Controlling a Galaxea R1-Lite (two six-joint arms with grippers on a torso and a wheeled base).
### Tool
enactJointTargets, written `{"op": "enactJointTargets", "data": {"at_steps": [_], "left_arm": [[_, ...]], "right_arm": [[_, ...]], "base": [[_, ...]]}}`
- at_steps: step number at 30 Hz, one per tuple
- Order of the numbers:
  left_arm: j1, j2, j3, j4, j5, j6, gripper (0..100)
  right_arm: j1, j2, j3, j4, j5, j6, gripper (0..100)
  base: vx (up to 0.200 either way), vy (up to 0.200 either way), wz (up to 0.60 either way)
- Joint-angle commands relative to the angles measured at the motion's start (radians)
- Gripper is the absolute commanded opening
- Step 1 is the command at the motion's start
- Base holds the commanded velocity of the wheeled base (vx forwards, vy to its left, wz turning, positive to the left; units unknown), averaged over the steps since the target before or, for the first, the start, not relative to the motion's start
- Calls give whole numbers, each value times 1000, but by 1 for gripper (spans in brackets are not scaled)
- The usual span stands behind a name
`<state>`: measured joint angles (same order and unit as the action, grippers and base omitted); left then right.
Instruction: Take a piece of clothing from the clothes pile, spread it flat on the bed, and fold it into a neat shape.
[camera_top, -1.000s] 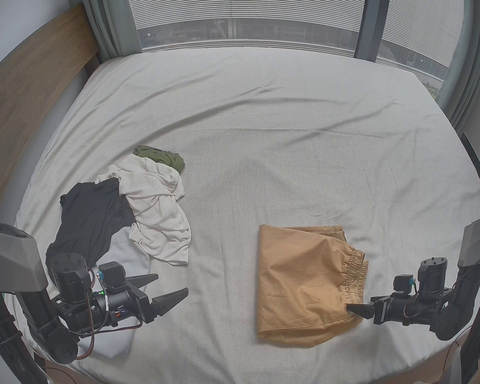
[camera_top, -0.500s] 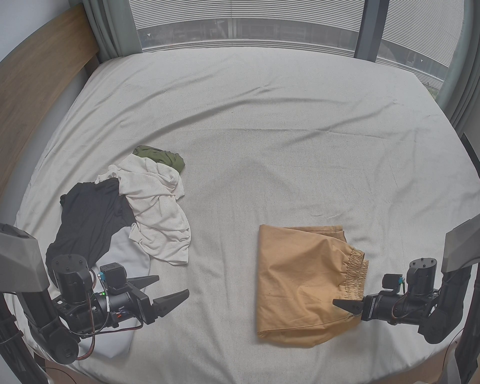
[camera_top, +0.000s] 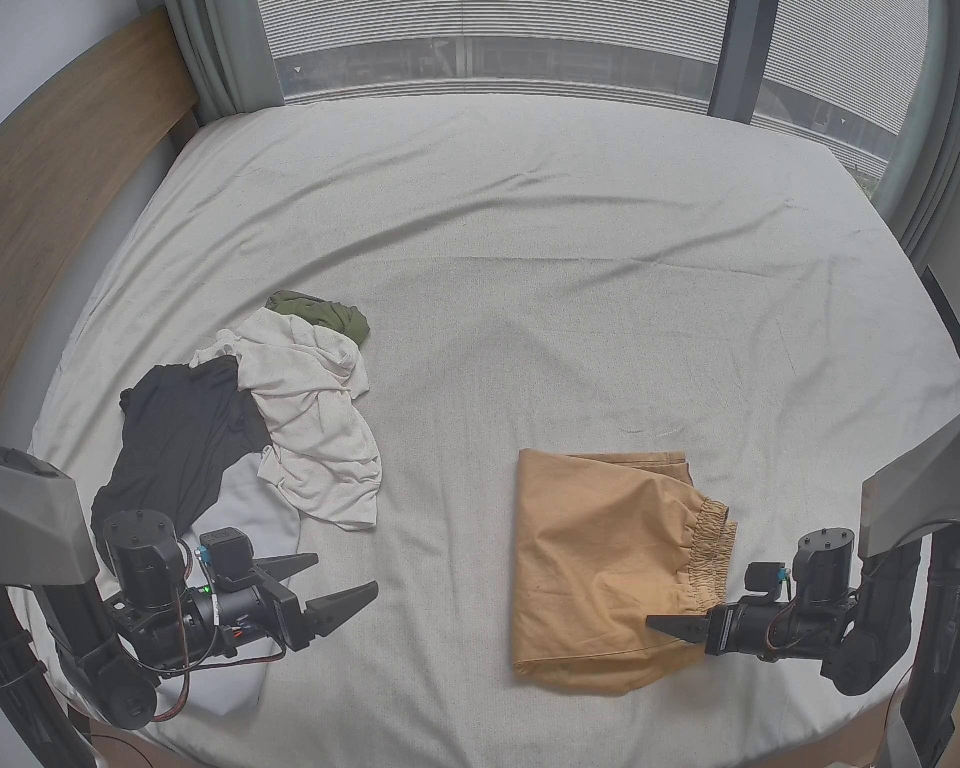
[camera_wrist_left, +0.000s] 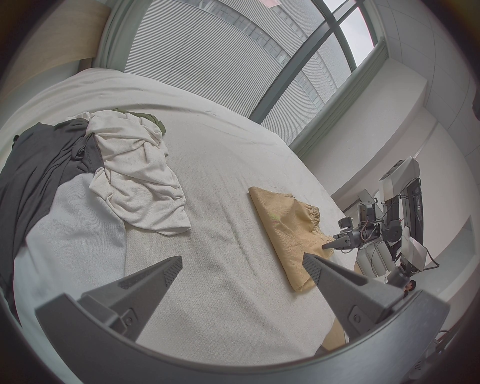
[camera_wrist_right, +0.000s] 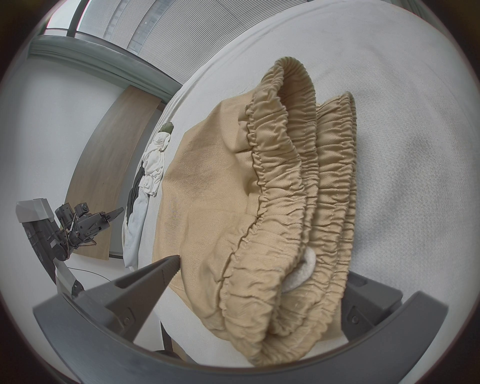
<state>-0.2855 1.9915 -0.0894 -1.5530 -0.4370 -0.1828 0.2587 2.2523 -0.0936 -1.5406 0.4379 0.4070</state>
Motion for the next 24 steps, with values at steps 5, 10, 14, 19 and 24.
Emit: {"op": "enactJointTargets", "data": {"at_steps": [5, 10, 14, 19, 24], "left_arm": [[0, 0, 0, -1, 0, -1, 100], [-3, 0, 3, -1, 0, 0, 100], [-3, -5, 5, -2, 0, 0, 100], [-1, -8, 5, -2, 0, 0, 100], [-3, -11, 8, -2, 0, 2, 100]], "right_arm": [[1, 6, -8, 1, -2, 7, 0], [1, 4, -9, 1, -1, 7, 0], [13, -10, -8, 1, 4, 13, 0], [43, -116, -8, 1, 50, 84, 0], [53, -206, -8, 1, 58, 101, 0]], "base": [[0, 0, 0], [0, 0, 0], [0, 0, 0], [0, 0, 0], [0, 0, 0]]}}
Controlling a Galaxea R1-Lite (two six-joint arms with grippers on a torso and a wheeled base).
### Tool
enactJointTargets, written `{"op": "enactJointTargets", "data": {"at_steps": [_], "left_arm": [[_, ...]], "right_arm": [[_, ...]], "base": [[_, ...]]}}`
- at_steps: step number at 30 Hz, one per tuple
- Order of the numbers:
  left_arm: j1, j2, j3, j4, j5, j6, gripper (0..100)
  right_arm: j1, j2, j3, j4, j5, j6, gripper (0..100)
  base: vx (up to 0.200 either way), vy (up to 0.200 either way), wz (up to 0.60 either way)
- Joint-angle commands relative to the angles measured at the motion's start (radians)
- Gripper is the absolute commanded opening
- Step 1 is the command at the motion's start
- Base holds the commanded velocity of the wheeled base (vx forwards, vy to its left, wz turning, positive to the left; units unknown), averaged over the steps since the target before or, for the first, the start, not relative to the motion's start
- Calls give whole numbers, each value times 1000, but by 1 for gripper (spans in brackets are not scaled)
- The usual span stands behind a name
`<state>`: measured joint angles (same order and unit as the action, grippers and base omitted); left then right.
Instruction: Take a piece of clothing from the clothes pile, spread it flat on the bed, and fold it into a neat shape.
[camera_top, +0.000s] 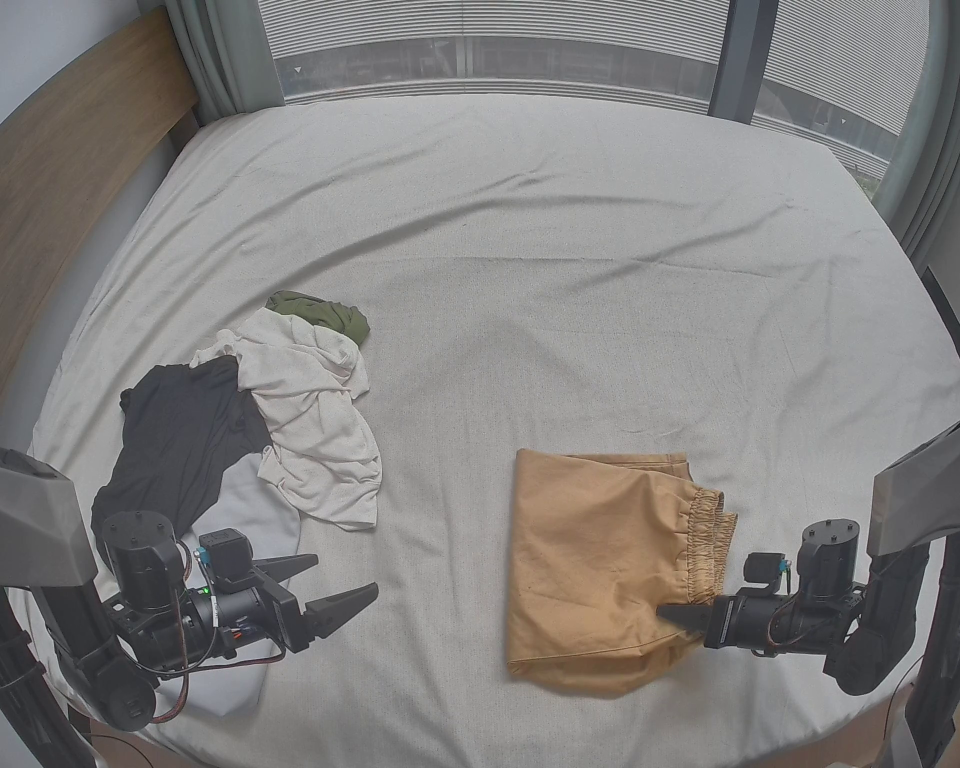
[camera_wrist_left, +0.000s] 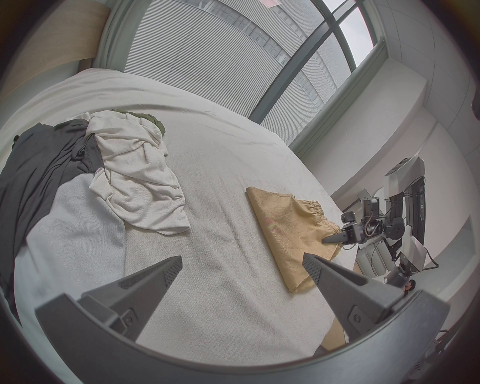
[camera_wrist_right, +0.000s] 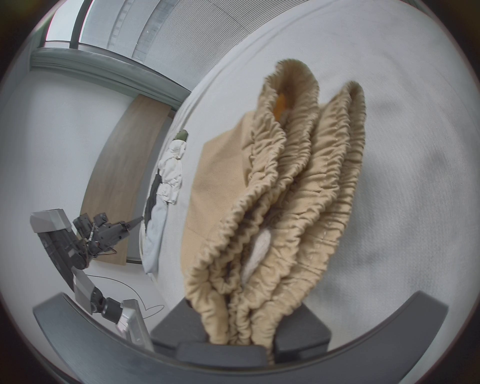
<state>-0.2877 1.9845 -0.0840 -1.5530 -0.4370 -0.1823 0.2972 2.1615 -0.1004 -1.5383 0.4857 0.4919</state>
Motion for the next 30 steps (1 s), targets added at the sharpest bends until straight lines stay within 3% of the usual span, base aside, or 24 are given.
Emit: {"op": "enactJointTargets", "data": {"at_steps": [1, 14, 21, 30], "left_arm": [[-1, -4, 3, -2, 0, 1, 100], [-2, -47, 6, -1, -2, -5, 100], [-2, -50, 18, -1, -2, -5, 100], [-5, -46, 20, -1, -2, -5, 100]], "right_arm": [[14, -115, -1, -2, 10, 16, 0], [28, -253, -74, 0, 17, 13, 0], [97, -281, -151, 0, 30, 10, 0], [106, -293, -242, 3, 30, 16, 0]], "base": [[0, 0, 0], [0, 0, 0], [0, 0, 0], [0, 0, 0]]}}
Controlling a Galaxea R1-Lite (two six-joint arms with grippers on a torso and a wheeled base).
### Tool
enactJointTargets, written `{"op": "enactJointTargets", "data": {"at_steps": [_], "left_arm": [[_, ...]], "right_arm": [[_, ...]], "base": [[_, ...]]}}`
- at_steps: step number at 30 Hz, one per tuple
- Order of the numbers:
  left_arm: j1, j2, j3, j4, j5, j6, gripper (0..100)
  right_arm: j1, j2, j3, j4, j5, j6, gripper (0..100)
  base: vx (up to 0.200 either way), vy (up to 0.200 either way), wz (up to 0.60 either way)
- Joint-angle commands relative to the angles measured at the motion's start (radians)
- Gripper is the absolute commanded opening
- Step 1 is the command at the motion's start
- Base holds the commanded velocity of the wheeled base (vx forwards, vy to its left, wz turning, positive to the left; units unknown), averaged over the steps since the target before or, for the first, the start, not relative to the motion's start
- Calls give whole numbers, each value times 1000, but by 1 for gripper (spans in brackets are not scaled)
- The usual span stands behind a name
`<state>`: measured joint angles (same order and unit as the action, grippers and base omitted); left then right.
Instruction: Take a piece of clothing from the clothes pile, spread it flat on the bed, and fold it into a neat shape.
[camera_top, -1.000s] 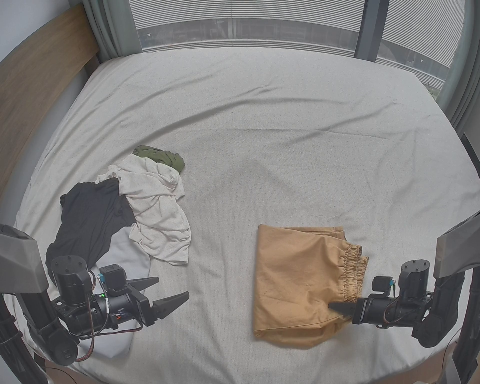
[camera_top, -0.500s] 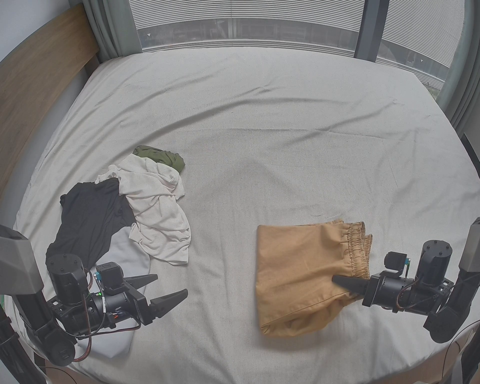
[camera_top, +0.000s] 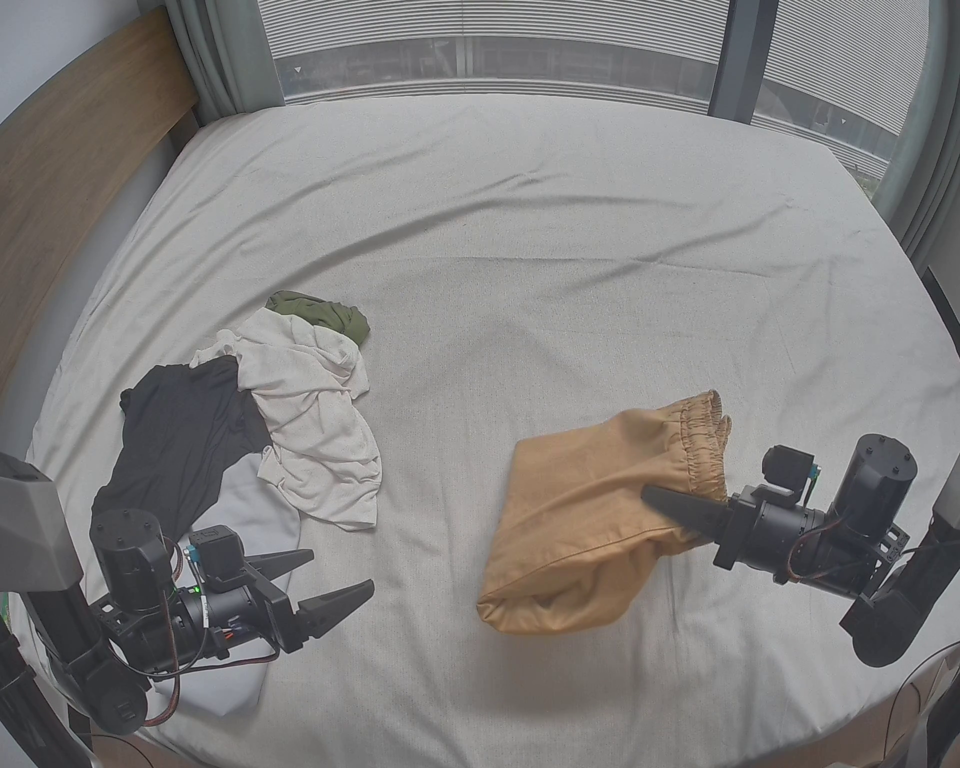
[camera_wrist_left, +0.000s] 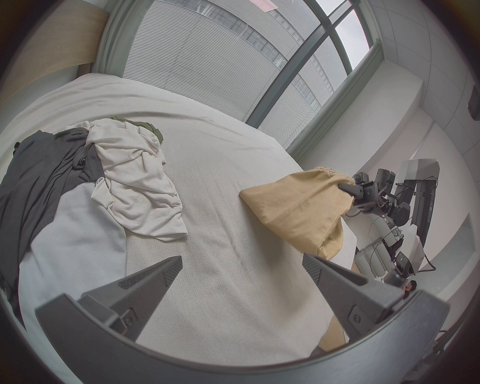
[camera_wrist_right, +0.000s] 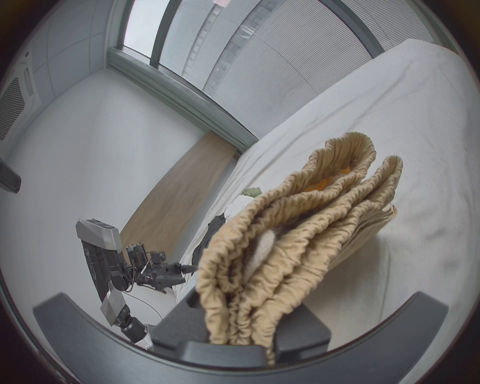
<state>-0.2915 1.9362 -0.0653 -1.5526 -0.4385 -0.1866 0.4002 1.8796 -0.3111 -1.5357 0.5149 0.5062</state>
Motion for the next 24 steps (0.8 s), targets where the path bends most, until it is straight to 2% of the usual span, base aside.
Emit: {"op": "enactJointTargets", "data": {"at_steps": [1, 9, 24], "left_arm": [[-6, 6, 1, -1, 0, -2, 100], [-8, 9, 1, -1, 0, -4, 100], [-8, 18, 1, -1, 0, -5, 100]], "right_arm": [[3, -11, -46, 2, 1, 2, 0], [-4, -13, -181, 117, 1, 6, 0], [-12, -5, -507, 364, -1, 78, 0]], "base": [[0, 0, 0], [0, 0, 0], [0, 0, 0]]}}
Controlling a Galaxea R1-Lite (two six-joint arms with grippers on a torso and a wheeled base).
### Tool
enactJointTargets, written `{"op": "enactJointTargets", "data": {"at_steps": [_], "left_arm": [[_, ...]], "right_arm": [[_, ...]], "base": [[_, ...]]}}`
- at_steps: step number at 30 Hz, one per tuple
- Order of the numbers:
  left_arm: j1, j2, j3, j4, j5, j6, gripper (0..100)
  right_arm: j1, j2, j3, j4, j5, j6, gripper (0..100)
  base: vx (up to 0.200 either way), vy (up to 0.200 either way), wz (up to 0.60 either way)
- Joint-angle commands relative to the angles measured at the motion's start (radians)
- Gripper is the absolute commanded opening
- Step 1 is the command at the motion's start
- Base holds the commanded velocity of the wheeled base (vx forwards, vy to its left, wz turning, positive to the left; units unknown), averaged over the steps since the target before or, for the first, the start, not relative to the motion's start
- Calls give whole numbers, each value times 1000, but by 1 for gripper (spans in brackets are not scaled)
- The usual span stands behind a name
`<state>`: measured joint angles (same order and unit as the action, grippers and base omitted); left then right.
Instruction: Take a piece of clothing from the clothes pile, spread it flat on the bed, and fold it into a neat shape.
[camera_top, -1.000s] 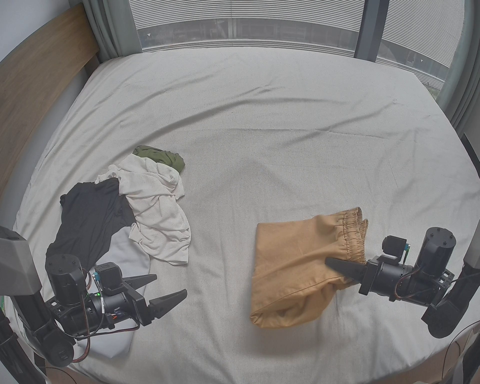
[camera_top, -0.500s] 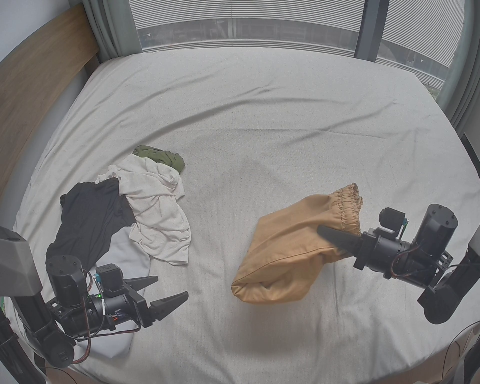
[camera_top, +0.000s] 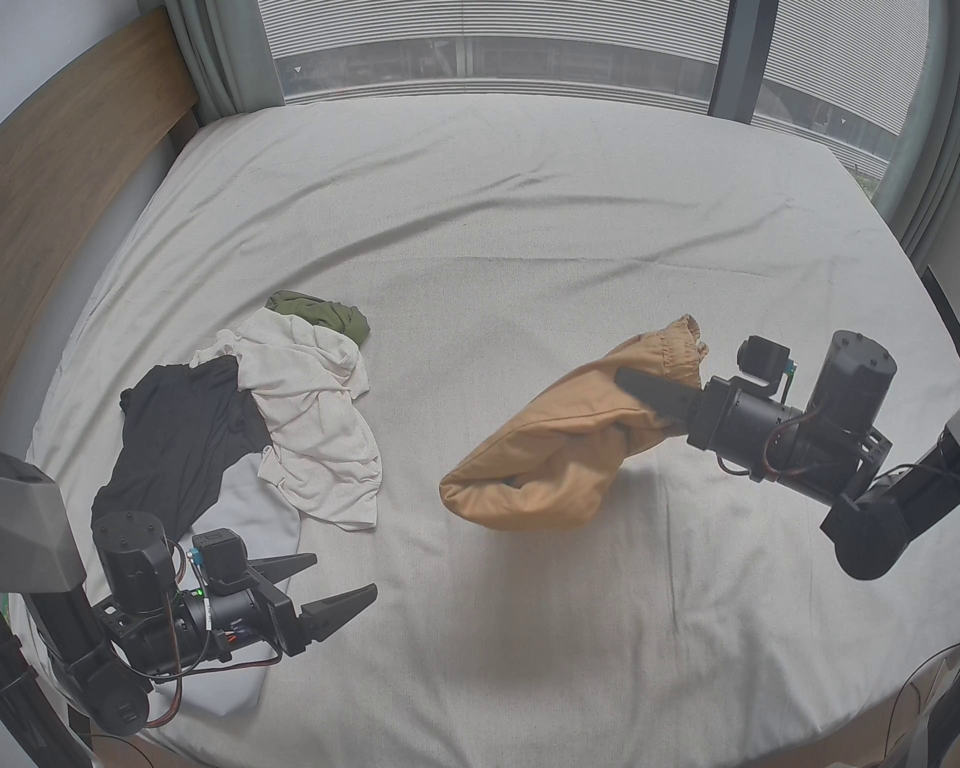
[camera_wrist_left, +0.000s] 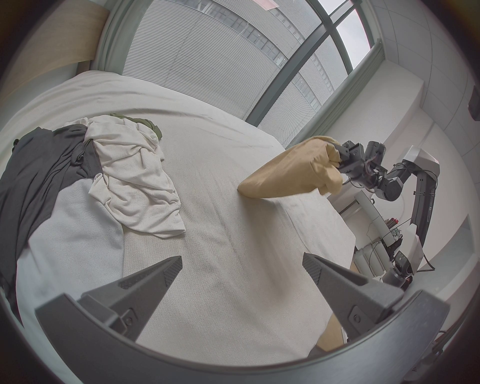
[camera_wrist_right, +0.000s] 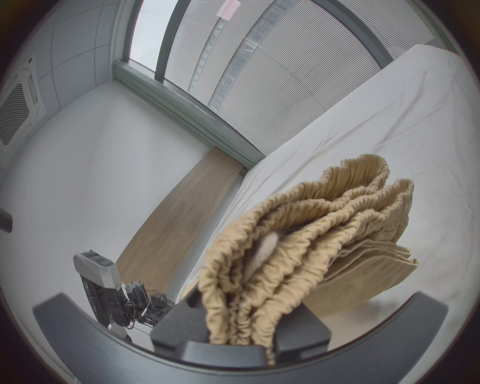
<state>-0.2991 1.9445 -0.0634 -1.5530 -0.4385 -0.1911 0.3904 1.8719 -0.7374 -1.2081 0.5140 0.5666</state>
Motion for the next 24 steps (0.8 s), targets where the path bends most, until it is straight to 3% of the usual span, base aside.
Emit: {"op": "enactJointTargets", "data": {"at_steps": [1, 12, 24], "left_arm": [[0, 13, -1, -1, 0, -1, 100], [0, 16, -1, -1, 0, -1, 100], [0, 34, 7, -1, -8, -2, 100]], "right_arm": [[-4, 6, -102, 50, 0, 24, 0], [-25, 73, -275, 140, 0, 52, 0], [-54, 251, -620, 260, -2, 65, 0]], "base": [[0, 0, 0], [0, 0, 0], [0, 0, 0]]}}
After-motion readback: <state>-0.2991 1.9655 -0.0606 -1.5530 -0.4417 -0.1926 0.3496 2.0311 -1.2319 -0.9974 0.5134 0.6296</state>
